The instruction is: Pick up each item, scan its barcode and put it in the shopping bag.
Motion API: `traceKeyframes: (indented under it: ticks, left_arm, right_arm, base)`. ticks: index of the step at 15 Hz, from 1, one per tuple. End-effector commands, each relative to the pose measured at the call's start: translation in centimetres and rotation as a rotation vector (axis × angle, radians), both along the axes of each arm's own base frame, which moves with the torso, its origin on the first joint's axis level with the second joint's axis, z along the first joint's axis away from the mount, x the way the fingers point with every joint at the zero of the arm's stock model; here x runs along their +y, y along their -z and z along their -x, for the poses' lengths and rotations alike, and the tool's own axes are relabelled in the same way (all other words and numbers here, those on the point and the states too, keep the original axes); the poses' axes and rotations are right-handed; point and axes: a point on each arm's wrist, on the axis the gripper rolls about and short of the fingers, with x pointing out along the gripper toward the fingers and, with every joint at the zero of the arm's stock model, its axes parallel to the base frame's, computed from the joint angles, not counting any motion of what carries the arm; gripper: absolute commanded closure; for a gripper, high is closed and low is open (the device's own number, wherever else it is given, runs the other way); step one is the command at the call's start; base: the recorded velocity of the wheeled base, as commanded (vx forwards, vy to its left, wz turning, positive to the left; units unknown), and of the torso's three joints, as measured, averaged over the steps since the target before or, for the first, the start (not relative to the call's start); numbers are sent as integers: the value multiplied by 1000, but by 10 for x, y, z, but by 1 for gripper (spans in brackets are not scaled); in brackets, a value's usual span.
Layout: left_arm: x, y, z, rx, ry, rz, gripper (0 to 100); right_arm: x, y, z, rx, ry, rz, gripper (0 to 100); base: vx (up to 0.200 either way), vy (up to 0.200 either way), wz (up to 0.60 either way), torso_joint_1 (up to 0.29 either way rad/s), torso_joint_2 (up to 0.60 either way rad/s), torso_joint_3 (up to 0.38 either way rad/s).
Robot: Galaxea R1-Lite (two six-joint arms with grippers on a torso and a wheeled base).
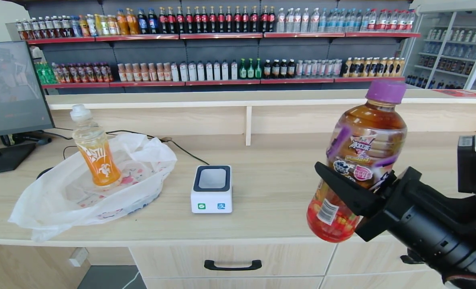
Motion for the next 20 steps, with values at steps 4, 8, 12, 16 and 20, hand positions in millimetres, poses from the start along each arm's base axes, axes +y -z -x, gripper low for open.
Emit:
traceKeyframes:
  ticks: [4, 8, 12, 16, 20]
  left_arm:
    - [0, 0, 0, -1, 0, 0, 0]
    - [0, 0, 0, -1, 0, 0, 0]
    - [0, 0, 0, 0, 0, 0, 0]
    - [0, 0, 0, 0, 0, 0, 0]
    - [0, 0, 0, 0, 0, 0, 0]
  right_arm:
    - [11, -5, -16, 47, -141, -73, 100]
    - [9, -15, -13, 160, -268, -234, 100]
    - [14, -29, -14, 257, -367, -398, 100]
    - [22, -31, -5, 303, -440, -432, 100]
    - [28, -24, -2, 339, -473, -416, 100]
  base:
    - [0, 0, 0, 0, 0, 0]
    - [0, 0, 0, 0, 0, 0]
    - [0, 0, 0, 0, 0, 0]
    - [0, 0, 0, 0, 0, 0]
    - [0, 0, 0, 0, 0, 0]
